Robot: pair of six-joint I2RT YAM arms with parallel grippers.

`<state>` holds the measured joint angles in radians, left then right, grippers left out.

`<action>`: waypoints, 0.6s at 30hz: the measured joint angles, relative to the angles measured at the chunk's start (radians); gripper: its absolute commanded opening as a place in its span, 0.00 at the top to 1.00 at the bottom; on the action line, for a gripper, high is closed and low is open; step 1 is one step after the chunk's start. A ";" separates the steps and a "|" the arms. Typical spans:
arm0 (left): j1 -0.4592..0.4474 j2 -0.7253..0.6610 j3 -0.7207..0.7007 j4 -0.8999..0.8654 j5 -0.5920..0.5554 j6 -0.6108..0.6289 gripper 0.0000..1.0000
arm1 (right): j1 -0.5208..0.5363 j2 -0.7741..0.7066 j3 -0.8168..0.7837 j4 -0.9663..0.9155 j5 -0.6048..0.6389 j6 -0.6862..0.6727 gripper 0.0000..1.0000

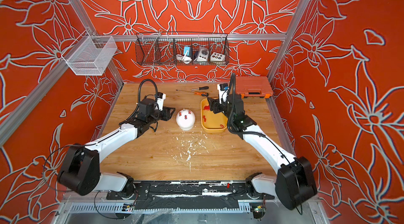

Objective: Cover the protruding screws with screw protection sleeves
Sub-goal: Attach the screw protection sleeve to the screw, then pick up the screw protection sleeve from the storage box.

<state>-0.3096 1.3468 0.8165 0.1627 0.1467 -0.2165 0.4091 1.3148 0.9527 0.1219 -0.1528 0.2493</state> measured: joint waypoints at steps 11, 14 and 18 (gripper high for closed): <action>-0.251 -0.251 -0.192 0.059 -0.274 0.038 0.36 | -0.088 0.339 0.170 -0.381 -0.033 0.085 0.48; -0.278 -0.266 -0.238 0.056 -0.288 0.064 0.36 | -0.101 0.359 0.188 -0.421 -0.033 0.090 0.51; -0.293 -0.304 -0.303 0.080 -0.286 0.099 0.36 | -0.108 0.380 0.220 -0.450 -0.033 0.093 0.56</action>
<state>-0.6029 1.0431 0.5140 0.2432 -0.1398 -0.1177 0.3016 1.6943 1.1732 -0.3283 -0.1856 0.3420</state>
